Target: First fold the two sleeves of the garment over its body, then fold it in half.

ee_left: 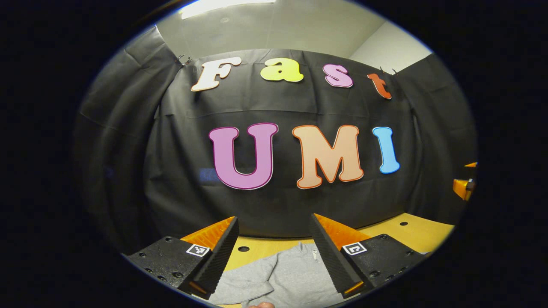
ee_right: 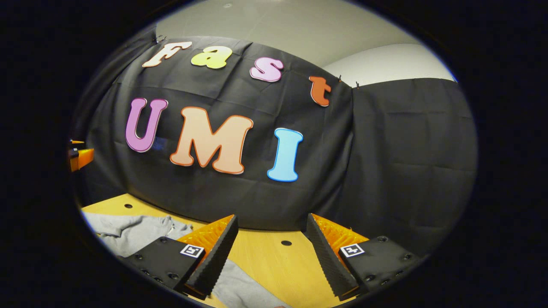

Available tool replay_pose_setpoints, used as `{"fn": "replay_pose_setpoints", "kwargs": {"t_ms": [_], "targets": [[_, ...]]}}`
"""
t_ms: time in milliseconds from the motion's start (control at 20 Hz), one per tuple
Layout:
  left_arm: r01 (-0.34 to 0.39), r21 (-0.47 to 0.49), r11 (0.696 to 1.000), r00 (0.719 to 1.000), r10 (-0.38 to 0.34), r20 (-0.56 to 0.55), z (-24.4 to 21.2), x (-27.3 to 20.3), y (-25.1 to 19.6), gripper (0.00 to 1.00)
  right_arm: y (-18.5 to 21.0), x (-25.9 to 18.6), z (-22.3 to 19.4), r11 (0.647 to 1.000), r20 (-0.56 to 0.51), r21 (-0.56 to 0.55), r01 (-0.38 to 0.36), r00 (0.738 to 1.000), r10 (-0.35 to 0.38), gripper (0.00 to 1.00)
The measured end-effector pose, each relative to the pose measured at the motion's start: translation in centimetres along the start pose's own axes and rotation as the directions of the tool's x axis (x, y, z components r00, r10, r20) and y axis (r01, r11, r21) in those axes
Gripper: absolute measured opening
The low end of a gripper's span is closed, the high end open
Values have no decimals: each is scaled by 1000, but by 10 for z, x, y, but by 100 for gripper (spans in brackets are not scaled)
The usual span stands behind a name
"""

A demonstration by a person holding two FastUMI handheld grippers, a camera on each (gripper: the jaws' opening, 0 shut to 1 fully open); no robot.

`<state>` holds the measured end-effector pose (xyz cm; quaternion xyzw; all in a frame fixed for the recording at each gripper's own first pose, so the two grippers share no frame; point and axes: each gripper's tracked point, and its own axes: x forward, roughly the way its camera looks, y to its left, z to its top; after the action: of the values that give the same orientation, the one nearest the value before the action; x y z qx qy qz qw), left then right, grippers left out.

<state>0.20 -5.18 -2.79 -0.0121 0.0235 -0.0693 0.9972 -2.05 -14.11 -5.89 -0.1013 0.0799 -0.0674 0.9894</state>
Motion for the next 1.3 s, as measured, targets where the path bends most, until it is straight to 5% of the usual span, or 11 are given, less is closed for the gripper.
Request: {"fn": "replay_pose_setpoints", "kwargs": {"t_ms": [350,800,1300], "targets": [[54,20,998,999,-54,5,3,4,-27,96,-38,-2,-94,999,-209,-39,15,978,-23,100],[106,22,994,994,-106,0,2,11,-60,96,-59,-41,-207,999,-442,-45,-3,897,-17,100],[107,25,994,994,-106,-18,-4,12,-79,96,-63,-95,-308,998,-673,17,-54,738,51,100]]}}
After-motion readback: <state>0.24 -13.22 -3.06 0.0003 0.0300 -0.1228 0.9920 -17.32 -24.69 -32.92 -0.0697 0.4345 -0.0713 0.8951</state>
